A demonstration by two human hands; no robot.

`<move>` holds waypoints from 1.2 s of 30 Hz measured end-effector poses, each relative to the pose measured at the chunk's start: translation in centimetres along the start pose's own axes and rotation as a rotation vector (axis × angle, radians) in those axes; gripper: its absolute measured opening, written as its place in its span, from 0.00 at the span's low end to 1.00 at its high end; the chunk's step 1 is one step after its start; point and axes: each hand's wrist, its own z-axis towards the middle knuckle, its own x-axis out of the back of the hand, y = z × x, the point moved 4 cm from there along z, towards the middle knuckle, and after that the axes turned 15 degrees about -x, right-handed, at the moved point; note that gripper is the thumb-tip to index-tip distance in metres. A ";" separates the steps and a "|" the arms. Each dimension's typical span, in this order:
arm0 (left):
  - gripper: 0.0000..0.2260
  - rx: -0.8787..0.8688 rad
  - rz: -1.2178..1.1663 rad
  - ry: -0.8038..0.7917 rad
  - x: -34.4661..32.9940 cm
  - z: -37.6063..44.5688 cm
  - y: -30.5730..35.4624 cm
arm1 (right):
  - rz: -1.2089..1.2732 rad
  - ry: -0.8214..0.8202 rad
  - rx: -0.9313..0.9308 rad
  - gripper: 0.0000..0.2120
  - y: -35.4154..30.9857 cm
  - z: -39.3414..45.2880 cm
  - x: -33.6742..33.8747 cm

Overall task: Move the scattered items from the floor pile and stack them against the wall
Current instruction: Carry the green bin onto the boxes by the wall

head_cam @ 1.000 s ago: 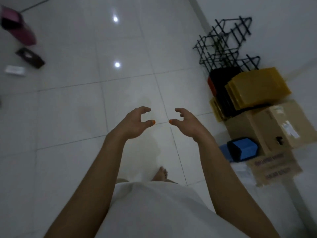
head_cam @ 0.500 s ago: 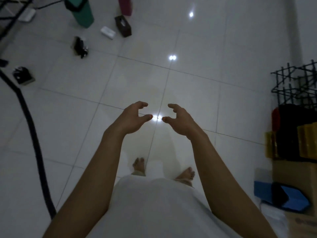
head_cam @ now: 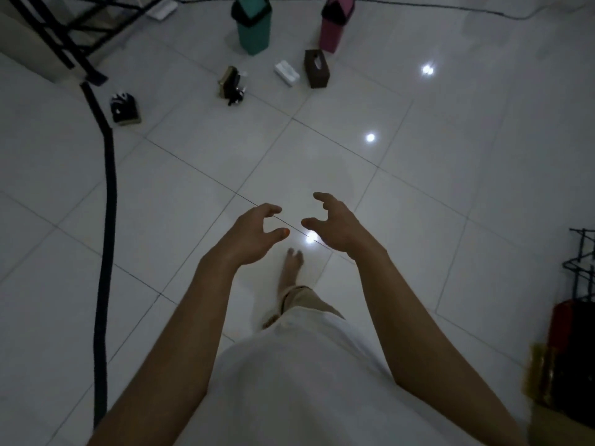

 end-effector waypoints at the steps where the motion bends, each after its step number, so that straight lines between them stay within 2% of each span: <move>1: 0.24 0.006 -0.005 0.010 0.7 0.8 -0.3 | -0.013 -0.014 0.015 0.33 -1.3 1.0 -0.1; 7: 0.23 0.039 -0.020 0.064 5.8 8.0 -1.7 | -0.060 -0.064 0.055 0.34 -8.8 9.0 0.8; 17: 0.23 0.109 -0.048 0.143 14.6 23.6 -2.1 | -0.073 -0.129 0.063 0.35 -21.1 23.1 6.9; 28: 0.23 0.171 -0.147 0.087 19.2 39.6 -4.7 | -0.047 -0.141 0.010 0.35 -28.1 36.2 12.0; 36: 0.23 0.168 -0.143 0.044 28.0 57.0 -7.2 | -0.081 -0.158 -0.030 0.35 -39.9 49.4 16.6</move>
